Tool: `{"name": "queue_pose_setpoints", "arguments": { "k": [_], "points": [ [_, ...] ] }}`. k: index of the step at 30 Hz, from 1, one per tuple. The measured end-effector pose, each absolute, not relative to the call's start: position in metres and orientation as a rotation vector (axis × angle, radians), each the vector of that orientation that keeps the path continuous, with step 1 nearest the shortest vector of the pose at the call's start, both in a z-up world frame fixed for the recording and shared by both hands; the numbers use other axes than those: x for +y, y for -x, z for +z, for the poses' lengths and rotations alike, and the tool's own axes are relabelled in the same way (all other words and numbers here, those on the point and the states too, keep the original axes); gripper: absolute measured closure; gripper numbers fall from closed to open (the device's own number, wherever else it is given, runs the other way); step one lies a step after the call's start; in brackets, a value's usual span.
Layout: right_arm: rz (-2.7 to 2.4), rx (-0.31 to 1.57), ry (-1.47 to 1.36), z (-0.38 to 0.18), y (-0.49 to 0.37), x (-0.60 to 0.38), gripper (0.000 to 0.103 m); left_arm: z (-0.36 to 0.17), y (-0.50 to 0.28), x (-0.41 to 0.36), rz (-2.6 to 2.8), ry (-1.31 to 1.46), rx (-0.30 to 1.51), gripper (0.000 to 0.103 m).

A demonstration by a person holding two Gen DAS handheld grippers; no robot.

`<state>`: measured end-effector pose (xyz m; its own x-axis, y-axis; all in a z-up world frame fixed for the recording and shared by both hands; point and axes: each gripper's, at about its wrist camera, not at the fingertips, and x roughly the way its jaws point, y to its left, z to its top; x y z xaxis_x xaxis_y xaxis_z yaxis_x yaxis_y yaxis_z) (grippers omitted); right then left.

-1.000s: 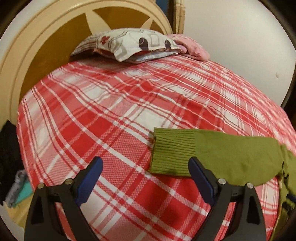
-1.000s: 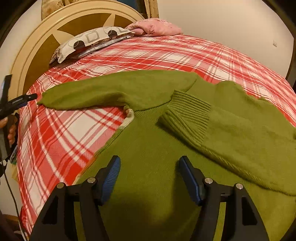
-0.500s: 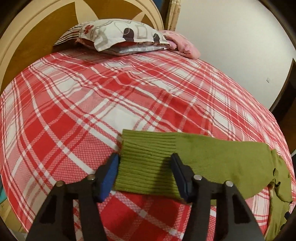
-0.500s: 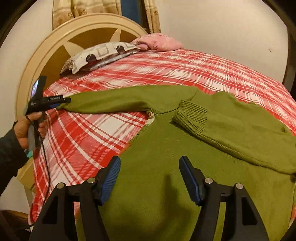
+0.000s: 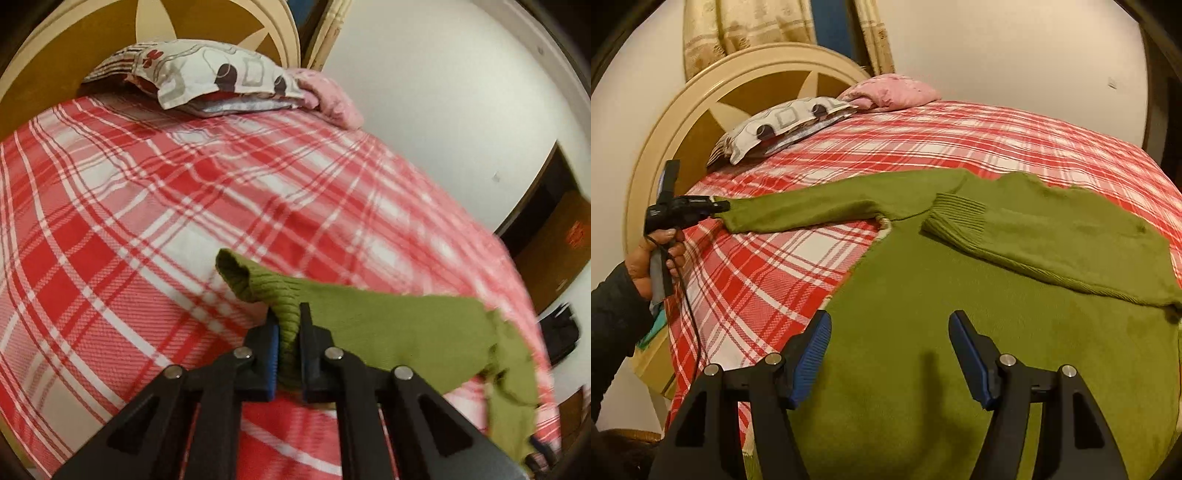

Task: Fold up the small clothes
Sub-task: 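Lift the sleeve with the left tool, fold it across the body, release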

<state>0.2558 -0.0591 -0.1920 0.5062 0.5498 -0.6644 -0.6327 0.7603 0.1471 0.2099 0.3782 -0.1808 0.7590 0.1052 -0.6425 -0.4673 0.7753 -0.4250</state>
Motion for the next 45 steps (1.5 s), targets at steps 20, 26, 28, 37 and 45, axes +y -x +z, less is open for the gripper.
{"name": "queue_pose_setpoints", "arguments": {
  "k": [20, 26, 28, 37, 45],
  "points": [
    [0.616, 0.734, -0.041, -0.182, -0.252, -0.144, 0.036, -0.059, -0.261, 0.255, 0.022, 0.47, 0.486, 0.095],
    [0.588, 0.728, -0.079, -0.183, -0.251, -0.171, 0.036, -0.033, -0.284, 0.21, -0.064, 0.428, 0.466, 0.095],
    [0.576, 0.725, -0.103, -0.183, -0.251, -0.184, 0.036, -0.027, -0.29, 0.197, -0.085, 0.418, 0.461, 0.095],
    [0.524, 0.727, -0.179, -0.187, -0.254, -0.221, 0.036, -0.005, -0.325, 0.126, -0.193, 0.376, 0.465, 0.095],
    [0.48, 0.728, -0.213, -0.194, -0.254, -0.247, 0.036, -0.005, -0.351, 0.063, -0.284, 0.327, 0.495, 0.095]
  ]
}}
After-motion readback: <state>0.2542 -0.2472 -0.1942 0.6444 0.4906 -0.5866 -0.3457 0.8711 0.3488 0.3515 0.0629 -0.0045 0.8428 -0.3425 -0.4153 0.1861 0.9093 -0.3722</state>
